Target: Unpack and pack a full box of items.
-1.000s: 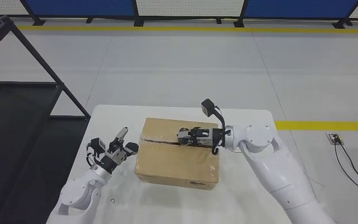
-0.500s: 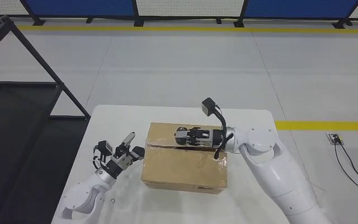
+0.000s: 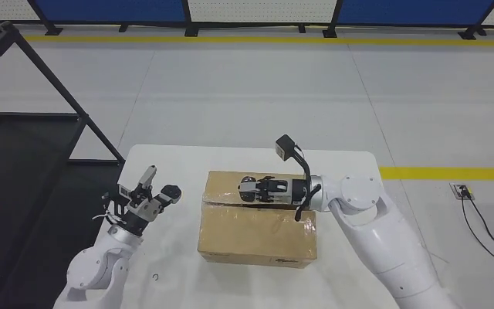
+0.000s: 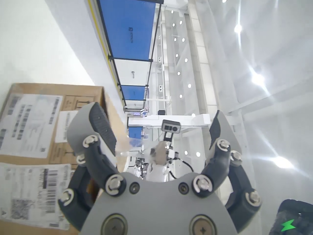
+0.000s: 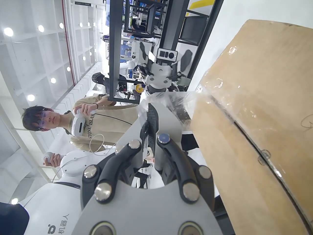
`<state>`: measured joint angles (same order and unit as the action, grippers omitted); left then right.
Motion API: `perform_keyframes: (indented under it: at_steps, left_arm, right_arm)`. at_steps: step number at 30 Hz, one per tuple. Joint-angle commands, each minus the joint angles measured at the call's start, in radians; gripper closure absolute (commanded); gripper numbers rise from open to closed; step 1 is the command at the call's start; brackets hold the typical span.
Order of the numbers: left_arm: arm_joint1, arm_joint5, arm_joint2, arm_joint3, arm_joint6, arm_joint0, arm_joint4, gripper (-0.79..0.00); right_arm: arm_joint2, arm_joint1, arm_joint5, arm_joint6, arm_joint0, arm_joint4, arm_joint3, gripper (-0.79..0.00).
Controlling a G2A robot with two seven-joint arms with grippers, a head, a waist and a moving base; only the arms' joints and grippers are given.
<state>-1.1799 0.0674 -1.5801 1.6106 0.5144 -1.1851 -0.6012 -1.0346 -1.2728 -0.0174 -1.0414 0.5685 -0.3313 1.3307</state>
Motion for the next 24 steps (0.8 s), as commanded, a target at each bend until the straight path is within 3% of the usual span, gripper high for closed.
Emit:
perform_keyframes:
  at_steps: [1, 4, 14, 18, 20, 22, 24]
  left_arm:
    - [0.001, -0.041, -0.003, 0.015, 0.027, 0.009, -0.032, -0.785]
    - [0.005, -0.167, 0.006, 0.021, 0.074, 0.020, -0.067, -0.785]
    - [0.005, -0.167, 0.006, 0.021, 0.074, 0.020, -0.067, -0.785]
    - [0.005, -0.100, 0.016, 0.062, 0.058, -0.003, -0.022, -0.785]
    - [0.004, -0.080, 0.030, 0.078, 0.059, -0.003, 0.005, -0.317]
    - [0.005, -0.063, 0.050, 0.086, 0.061, 0.003, 0.060, 0.000]
    - [0.005, -0.053, 0.077, 0.082, 0.052, 0.015, 0.113, 0.000]
  right_arm:
    - [0.000, 0.000, 0.000, 0.000, 0.000, 0.000, 0.000, 0.000]
    - [0.000, 0.000, 0.000, 0.000, 0.000, 0.000, 0.000, 0.000]
    - [0.000, 0.000, 0.000, 0.000, 0.000, 0.000, 0.000, 0.000]
    - [-0.006, -0.001, -0.007, 0.042, 0.025, -0.021, 0.024, 0.000]
    - [-0.011, -0.002, -0.006, 0.056, 0.030, -0.042, 0.031, 0.000]
    - [-0.012, -0.003, -0.001, 0.065, 0.032, -0.056, 0.036, 0.000]
    - [-0.007, -0.005, 0.005, 0.067, 0.034, -0.061, 0.044, 0.000]
